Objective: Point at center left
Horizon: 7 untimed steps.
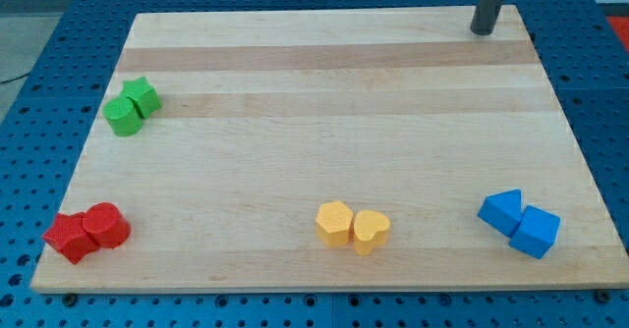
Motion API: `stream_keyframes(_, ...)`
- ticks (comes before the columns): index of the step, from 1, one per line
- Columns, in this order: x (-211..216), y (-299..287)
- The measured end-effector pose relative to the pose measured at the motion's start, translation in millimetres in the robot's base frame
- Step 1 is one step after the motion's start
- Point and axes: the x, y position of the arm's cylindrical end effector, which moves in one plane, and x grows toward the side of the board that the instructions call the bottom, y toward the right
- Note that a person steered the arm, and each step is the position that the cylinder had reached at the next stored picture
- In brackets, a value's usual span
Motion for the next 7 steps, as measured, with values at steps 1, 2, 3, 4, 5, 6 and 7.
stream_keyframes(1, 0.0, 1.9)
stream_keyframes(2, 0.0, 1.9)
stream_keyframes(3, 4.2, 1.6)
stream_keyframes(4, 49.5, -25.1)
stream_keyframes(5, 119.7, -70.5)
stream_keyframes(6, 192.6, -141.4)
stream_keyframes(7, 248.3, -219.6)
